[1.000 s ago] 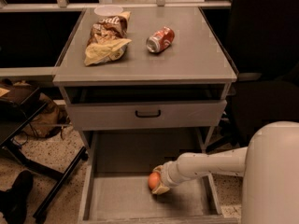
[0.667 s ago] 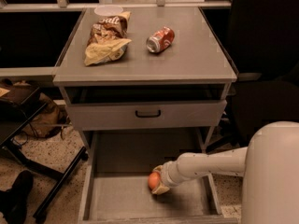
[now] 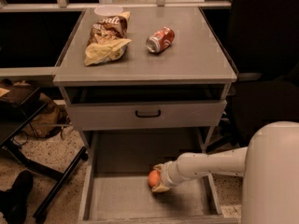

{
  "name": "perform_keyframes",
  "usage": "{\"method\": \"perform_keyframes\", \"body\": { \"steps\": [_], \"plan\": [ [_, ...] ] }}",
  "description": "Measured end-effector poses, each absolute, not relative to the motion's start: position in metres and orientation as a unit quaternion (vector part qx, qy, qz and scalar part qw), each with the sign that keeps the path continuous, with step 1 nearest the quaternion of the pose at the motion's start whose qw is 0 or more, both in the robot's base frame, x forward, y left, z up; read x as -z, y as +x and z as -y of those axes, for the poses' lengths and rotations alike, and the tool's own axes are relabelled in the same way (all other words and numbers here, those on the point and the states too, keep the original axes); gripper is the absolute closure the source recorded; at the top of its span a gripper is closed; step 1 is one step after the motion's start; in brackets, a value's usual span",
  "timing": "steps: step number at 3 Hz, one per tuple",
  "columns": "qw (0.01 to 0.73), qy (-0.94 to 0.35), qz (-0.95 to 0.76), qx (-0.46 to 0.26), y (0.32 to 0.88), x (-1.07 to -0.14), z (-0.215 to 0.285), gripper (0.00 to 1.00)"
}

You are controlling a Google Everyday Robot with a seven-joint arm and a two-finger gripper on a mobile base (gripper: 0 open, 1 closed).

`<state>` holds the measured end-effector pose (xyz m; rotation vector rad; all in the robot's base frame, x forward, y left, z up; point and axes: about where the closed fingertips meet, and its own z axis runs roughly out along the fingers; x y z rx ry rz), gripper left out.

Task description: Place orange into middle drawer

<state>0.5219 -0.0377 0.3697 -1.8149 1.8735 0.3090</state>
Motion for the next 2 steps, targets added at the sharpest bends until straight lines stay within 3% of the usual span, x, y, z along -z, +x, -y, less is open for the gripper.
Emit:
{"method": "perform_keyframes", "body": {
  "steps": [1, 2],
  "plan": [
    [0.255, -0.668, -0.690, -0.114, 0.5219, -0.3696, 0.0376, 0.00],
    [0.255, -0.668, -0.690, -0.114, 0.5219, -0.3696, 0.0376, 0.00]
  ]
}}
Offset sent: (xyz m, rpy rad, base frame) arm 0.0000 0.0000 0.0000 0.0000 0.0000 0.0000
